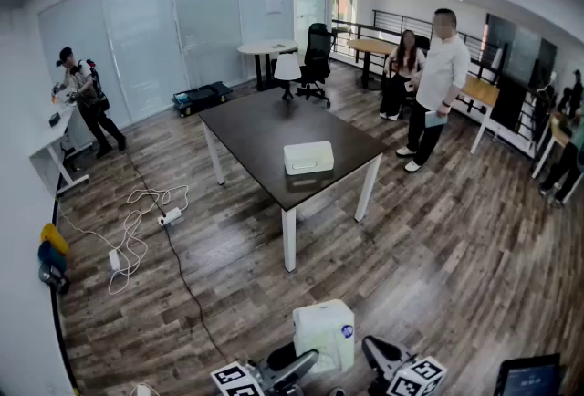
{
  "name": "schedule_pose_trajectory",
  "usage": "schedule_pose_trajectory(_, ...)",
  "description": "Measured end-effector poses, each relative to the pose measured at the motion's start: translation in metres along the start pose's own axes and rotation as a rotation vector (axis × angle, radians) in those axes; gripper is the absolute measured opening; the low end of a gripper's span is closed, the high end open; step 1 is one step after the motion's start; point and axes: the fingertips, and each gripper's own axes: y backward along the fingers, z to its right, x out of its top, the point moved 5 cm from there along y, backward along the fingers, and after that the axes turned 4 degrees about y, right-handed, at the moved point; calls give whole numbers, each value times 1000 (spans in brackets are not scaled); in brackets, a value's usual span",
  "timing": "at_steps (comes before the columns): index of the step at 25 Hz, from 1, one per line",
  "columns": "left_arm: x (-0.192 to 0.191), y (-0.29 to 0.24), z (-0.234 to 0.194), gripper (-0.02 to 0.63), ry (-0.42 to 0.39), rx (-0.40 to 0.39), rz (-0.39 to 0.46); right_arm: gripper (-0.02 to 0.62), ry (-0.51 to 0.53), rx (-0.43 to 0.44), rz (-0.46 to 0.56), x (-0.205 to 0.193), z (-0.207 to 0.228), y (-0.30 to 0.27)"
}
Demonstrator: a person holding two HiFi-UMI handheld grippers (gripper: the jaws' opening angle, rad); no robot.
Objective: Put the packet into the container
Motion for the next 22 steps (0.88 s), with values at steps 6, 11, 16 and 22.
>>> schedule_pose_trajectory(6,-2,4,8,219,-19,8,1,11,11,5,5,1,-4,9)
schedule_pose_trajectory(11,0,12,0,219,-34,7,-7,11,22,-13,-7,-7,-4,4)
schedule_pose_trajectory(16,18,23,-11,219,-94,27,-21,12,18,-54,30,-6,-3,-5)
schedule_pose_trajectory(22,47,18,-33,219,-305,123,-118,12,14,-66,107,30,-30,-20)
